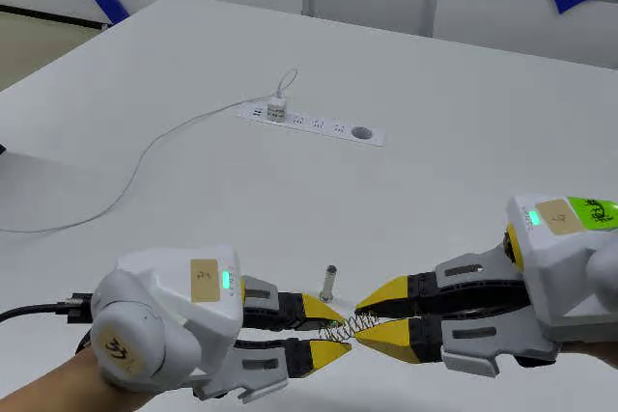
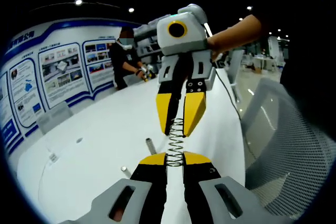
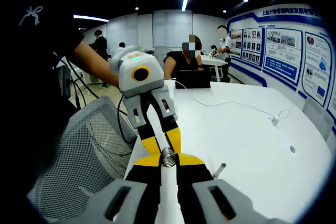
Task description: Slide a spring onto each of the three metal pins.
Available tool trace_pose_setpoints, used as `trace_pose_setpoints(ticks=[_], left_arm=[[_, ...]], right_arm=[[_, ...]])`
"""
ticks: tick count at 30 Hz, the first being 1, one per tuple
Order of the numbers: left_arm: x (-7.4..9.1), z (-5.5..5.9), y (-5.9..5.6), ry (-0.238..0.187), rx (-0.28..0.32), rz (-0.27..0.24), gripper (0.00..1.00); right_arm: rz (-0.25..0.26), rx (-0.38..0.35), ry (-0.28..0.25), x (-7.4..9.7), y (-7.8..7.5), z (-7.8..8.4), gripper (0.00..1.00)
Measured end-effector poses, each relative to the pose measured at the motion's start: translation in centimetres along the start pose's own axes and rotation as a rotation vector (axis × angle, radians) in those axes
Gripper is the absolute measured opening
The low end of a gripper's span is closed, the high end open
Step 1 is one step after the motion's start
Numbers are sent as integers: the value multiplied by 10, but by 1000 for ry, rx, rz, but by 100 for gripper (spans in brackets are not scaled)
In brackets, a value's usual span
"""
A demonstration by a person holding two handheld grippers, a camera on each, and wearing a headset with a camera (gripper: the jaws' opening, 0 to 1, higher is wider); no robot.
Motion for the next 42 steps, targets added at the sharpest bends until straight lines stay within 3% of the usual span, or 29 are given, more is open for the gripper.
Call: trace_pose_setpoints(ticks=[5, 9, 25, 30, 33, 36, 42], left_arm=[[-2, -3, 1, -25, 27, -9, 10], [-7, -1, -2, -11, 21, -16, 10], [-4, 0, 2, -5, 36, -53, 12], [-3, -1, 7, -15, 77, -68, 19], [-2, 2, 11, 4, 90, -86, 27], [2, 4, 16, 5, 105, -120, 38], [12, 9, 19, 8, 135, -171, 48]], right_arm=[[-11, -104, -118, -3, 2, -16, 10], [5, -83, -88, -8, 0, -15, 10], [46, -99, -72, -10, -3, -16, 9], [48, -98, -81, -10, -4, -19, 9], [60, -106, -87, -9, -9, -20, 9], [83, -99, -92, -4, -15, -24, 9], [139, -94, -91, 2, -28, -27, 9]])
Point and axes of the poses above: the centre of the closed fingertips' face, and the gripper's own axes: x roughly backward along the fingers, y roughly to its left, z roughly out of its underside, the point moved 5 cm from there along x, roughly backward along the fingers, and after that the axes turned 6 degrees about -x, right-handed, at the moved point
